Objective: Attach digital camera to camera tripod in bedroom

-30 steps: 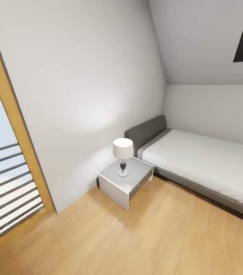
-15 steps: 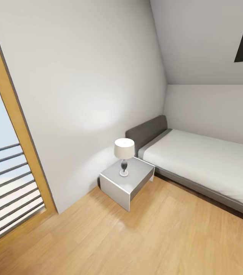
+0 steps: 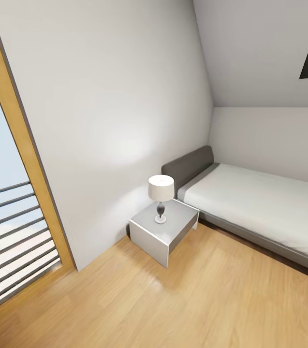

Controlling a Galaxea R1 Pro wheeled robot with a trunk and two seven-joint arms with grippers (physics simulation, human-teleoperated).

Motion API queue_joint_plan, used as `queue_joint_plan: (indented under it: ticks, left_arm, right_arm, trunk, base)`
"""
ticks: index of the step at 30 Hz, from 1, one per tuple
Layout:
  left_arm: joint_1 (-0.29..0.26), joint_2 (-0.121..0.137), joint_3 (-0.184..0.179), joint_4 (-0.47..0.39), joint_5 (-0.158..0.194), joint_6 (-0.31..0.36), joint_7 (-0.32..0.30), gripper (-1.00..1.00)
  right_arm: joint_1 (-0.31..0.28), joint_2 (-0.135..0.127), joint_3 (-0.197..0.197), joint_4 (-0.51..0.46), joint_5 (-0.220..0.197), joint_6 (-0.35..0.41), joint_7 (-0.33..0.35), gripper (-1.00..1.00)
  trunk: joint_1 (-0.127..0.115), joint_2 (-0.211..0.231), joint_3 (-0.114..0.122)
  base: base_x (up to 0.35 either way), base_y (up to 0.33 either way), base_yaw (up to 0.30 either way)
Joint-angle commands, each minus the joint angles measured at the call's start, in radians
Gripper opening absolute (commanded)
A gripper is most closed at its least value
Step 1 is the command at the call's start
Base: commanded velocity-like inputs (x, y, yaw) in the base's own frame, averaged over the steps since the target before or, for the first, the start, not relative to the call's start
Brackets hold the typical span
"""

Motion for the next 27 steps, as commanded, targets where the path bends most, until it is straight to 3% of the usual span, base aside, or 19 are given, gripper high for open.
queue_joint_plan:
  ticks: [1,27]
  left_arm:
    - [0.000,0.000,0.001,-0.001,0.002,-0.001,0.001,1.00]
    - [0.000,0.000,0.001,-0.001,0.002,-0.001,0.001,1.00]
  right_arm:
    - [0.000,0.000,0.001,0.000,0.006,0.000,-0.001,1.00]
    - [0.000,0.005,-0.001,0.000,0.005,-0.002,-0.001,1.00]
  trunk:
    - [0.000,0.000,-0.001]
    - [0.000,0.000,-0.001]
  base:
    - [0.000,0.008,0.000]
    - [0.000,0.001,-0.014]
